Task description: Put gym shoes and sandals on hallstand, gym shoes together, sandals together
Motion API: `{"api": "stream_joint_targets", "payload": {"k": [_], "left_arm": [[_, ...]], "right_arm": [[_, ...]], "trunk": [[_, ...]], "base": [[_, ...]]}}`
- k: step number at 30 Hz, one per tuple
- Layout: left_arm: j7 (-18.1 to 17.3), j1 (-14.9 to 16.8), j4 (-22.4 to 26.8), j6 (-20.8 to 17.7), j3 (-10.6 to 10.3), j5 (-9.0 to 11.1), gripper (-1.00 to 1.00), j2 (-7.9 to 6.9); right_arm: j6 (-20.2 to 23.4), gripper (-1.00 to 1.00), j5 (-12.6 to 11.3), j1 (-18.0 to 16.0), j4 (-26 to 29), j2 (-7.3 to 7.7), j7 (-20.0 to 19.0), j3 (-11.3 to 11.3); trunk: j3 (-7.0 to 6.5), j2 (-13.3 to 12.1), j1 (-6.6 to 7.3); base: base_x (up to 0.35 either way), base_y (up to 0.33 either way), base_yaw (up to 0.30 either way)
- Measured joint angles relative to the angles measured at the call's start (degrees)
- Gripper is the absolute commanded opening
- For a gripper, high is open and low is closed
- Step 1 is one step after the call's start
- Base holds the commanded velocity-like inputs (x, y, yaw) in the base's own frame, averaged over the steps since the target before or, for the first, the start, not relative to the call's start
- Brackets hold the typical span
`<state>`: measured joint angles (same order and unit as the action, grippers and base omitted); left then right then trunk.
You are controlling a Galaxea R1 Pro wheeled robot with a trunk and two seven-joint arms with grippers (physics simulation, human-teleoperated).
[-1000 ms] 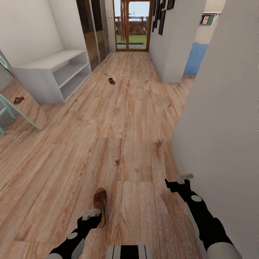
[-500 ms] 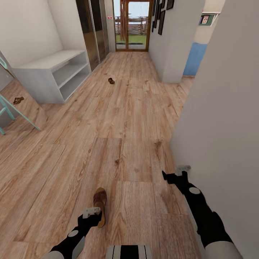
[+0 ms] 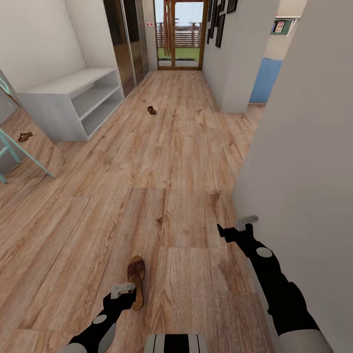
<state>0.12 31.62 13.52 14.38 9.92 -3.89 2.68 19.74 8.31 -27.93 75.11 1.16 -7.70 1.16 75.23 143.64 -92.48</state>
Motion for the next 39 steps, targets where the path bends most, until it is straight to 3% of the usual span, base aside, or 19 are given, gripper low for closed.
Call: {"api": "stream_joint_targets", "payload": {"k": [19,39], "left_arm": [[0.1,-0.2,0.0,0.1,0.0,0.0,1.00,0.07],[0.1,-0.2,0.0,0.1,0.0,0.0,1.00,0.09]], "right_arm": [[3.4,1.00,0.0,0.0,0.7,-0.13,0.1,0.2],[3.5,1.00,0.0,0.0,0.9,-0.12,0.1,0.2]], "trunk": [[0.00,0.0,0.00],[0.00,0.0,0.00]], "base": [[0.000,0.000,0.000],[0.000,0.000,0.000]]}}
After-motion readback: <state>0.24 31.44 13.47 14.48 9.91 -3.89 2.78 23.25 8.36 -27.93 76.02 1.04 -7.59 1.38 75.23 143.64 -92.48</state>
